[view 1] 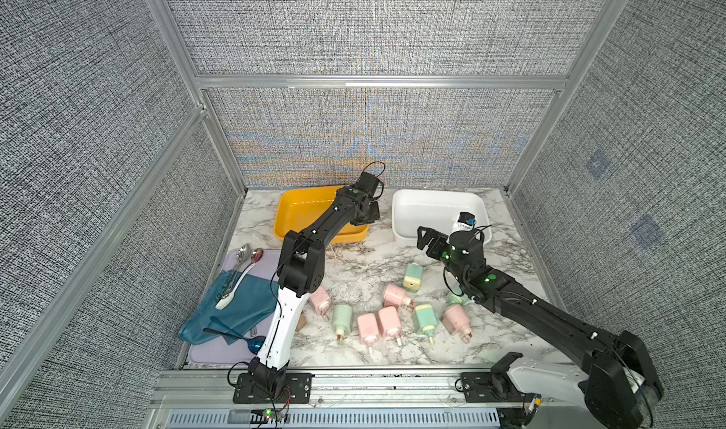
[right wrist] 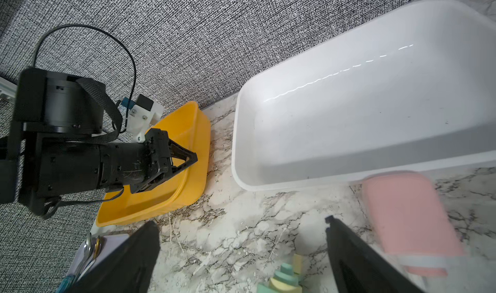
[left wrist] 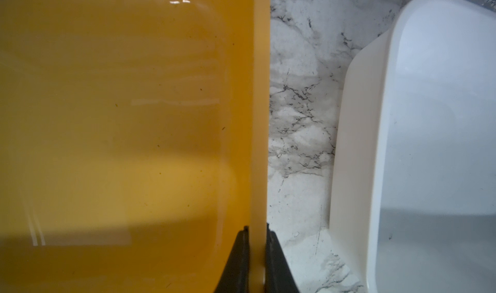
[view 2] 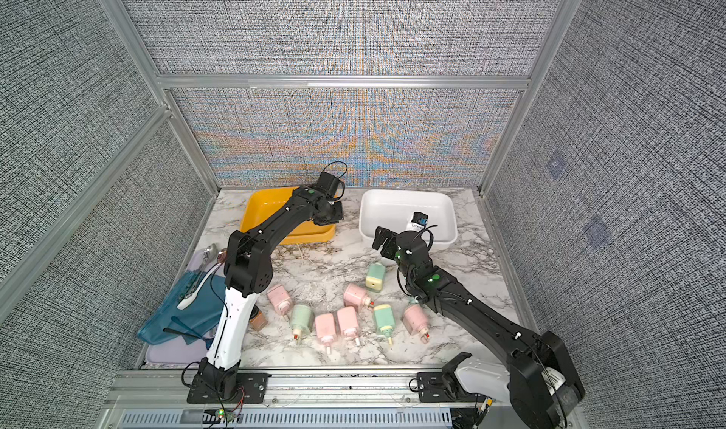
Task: Place the pencil sharpeners by color into the storage box
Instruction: Move the storage box to the center of the board.
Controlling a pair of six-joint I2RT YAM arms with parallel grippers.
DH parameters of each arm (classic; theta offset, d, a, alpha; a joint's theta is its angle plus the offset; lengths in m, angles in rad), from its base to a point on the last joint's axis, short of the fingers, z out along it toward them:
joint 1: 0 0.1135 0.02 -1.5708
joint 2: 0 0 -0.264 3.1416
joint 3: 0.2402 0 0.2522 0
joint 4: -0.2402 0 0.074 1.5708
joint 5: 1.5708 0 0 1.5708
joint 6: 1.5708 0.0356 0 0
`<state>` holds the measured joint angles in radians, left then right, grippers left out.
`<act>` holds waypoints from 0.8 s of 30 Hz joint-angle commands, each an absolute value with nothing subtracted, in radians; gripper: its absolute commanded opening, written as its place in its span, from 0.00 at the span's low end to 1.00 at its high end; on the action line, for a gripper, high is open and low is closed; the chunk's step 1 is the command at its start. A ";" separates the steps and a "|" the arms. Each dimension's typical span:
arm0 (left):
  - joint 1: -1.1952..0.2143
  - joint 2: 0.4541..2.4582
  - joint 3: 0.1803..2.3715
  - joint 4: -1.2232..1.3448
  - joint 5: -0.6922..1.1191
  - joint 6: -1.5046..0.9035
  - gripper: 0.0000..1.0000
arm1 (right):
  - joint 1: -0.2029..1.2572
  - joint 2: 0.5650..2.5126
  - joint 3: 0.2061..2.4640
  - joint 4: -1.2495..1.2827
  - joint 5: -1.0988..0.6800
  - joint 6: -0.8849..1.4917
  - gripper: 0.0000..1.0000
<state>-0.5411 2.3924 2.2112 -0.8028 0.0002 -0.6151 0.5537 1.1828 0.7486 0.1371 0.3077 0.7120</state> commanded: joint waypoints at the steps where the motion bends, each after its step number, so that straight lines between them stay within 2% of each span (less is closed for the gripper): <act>1: -0.555 2.422 2.243 -0.796 0.045 -0.649 0.04 | 0.546 1.172 0.738 0.138 0.294 0.725 0.99; 4: -0.561 2.452 2.276 -0.801 0.062 -0.644 0.08 | 0.541 1.160 0.730 0.137 0.293 0.724 0.99; 8: -0.571 2.471 2.293 -0.782 0.089 -0.655 0.21 | 0.538 1.152 0.723 0.132 0.295 0.721 0.99; 14: -0.585 2.497 2.342 -0.765 0.124 -0.643 0.26 | 0.534 1.158 0.713 0.141 0.262 0.703 0.99; 21: -0.586 2.447 2.331 -0.781 0.038 -0.577 0.34 | 0.529 1.172 0.713 0.159 0.227 0.684 0.99; 22: -0.586 2.433 2.314 -0.768 0.031 -0.570 0.38 | 0.529 1.176 0.715 0.159 0.226 0.684 0.99; 24: -0.587 2.415 2.287 -0.737 0.018 -0.561 0.55 | 0.529 1.180 0.717 0.161 0.220 0.683 0.99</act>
